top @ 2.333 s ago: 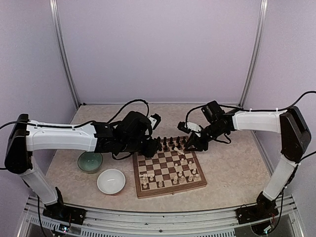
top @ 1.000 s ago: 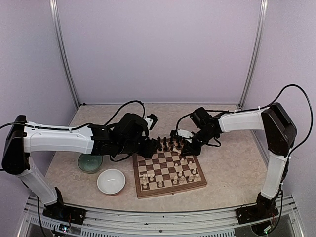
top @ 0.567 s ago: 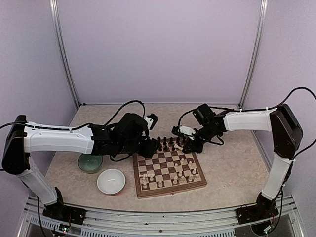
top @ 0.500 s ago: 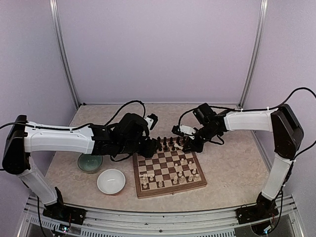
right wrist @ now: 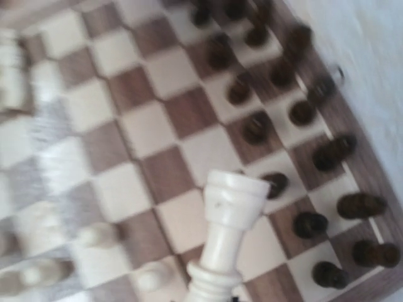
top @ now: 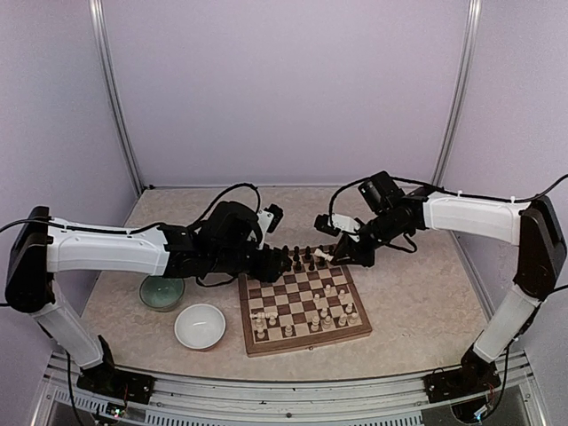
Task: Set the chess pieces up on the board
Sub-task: Pick up the queen from the chessboard, then pass from the right arm to the left, then pass from the left arm to the right, then place the queen at d1.
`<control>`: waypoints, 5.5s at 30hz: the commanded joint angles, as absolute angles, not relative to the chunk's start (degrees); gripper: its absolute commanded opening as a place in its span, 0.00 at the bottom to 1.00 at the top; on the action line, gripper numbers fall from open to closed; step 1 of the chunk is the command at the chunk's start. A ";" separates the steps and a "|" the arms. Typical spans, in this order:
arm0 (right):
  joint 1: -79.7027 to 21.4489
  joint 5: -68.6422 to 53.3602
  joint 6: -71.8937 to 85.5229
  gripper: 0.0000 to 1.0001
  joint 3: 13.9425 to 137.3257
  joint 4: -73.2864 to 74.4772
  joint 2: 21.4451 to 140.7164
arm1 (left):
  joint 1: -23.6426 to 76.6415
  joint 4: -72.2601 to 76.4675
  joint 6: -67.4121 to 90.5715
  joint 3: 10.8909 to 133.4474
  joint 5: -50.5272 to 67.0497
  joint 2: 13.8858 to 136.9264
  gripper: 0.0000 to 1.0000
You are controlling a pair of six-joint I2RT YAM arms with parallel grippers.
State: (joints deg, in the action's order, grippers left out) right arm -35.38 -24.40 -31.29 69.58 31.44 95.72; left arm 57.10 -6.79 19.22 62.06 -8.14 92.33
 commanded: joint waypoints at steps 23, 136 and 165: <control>-43.44 -31.25 -38.83 0.01 71.04 40.47 87.24 | 53.52 14.68 30.72 58.48 27.48 96.32 0.59; -40.38 -31.78 -32.23 0.00 82.29 44.29 88.04 | 44.42 -4.76 4.28 68.09 -14.40 81.60 0.73; -60.97 -12.53 -39.94 0.00 85.04 51.82 106.43 | 32.68 -6.34 10.20 64.33 -5.48 77.46 0.70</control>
State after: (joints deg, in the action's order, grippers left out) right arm -60.25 -14.00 -39.66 83.46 50.39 105.58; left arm 32.29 -5.89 11.05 63.81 -6.00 79.66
